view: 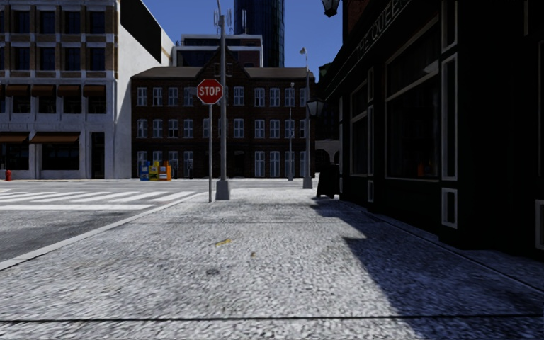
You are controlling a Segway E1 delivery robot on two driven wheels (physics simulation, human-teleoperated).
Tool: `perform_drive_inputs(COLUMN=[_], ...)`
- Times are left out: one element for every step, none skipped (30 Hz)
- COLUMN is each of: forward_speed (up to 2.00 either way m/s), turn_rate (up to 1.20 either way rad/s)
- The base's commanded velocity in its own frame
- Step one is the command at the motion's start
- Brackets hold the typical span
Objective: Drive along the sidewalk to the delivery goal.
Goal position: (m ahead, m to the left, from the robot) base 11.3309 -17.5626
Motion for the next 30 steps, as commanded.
perform_drive_inputs(forward_speed=[2.00, 2.00, 2.00, 2.00, 2.00, 2.00, 2.00, 2.00, 2.00, 2.00, 2.00, 2.00, 2.00, 2.00, 2.00, 2.00, 2.00, 2.00, 2.00, 2.00, 2.00, 2.00, 2.00, 2.00, 2.00, 2.00, 2.00, 2.00, 2.00, 2.00], turn_rate=[0.00, 0.00, 0.00, 0.00, 0.00, 0.00, 0.00, 0.00, 0.00, 0.00, 0.00, 0.00, 0.00, 0.00, 0.00, 0.00, 0.00, 0.00, 0.00, 0.00, 0.00, 0.00, 0.00, 0.00, 0.00, 0.00, 0.00, 0.00, 0.00, 0.00])
